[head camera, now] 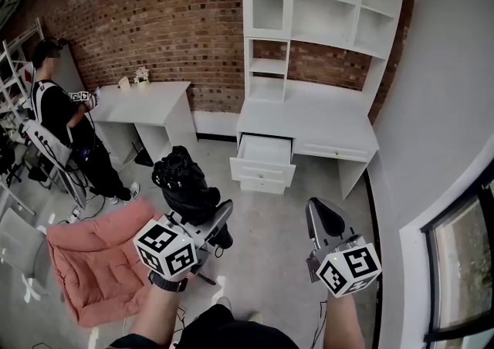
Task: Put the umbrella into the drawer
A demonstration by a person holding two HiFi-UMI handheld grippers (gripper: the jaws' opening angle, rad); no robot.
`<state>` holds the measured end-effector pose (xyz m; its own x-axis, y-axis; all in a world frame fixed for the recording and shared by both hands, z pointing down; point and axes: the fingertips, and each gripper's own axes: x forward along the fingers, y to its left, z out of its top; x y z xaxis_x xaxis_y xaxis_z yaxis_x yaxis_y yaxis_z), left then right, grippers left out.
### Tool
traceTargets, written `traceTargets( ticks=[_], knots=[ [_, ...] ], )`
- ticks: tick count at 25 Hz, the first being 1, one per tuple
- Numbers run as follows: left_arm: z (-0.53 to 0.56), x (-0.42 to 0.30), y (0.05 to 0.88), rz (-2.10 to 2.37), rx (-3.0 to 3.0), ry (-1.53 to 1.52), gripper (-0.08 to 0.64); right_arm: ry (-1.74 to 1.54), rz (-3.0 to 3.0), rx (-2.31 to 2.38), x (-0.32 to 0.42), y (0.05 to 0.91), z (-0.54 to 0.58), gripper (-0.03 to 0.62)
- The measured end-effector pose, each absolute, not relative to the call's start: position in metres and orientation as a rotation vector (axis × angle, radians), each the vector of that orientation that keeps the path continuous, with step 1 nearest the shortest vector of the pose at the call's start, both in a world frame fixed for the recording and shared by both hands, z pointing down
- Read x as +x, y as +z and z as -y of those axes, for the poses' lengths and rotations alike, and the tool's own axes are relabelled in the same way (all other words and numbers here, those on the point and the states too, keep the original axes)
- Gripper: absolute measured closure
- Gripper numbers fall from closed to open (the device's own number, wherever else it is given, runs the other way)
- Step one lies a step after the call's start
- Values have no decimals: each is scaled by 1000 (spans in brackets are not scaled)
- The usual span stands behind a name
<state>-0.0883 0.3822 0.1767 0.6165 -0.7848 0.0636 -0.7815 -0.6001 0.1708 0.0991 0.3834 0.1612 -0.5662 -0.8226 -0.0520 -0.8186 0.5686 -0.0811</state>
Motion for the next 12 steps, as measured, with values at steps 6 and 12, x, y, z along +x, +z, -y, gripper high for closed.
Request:
traceTargets(
  ticks=[6,12],
  knots=[
    [-364,-81,173,1284,2670,-26,357,-72,-2695,-1408,104,157,-370,589],
    [-345,-90,192,1258,2691,-24,357,-76,-2704,-1422,88,175,-352,589]
  ],
)
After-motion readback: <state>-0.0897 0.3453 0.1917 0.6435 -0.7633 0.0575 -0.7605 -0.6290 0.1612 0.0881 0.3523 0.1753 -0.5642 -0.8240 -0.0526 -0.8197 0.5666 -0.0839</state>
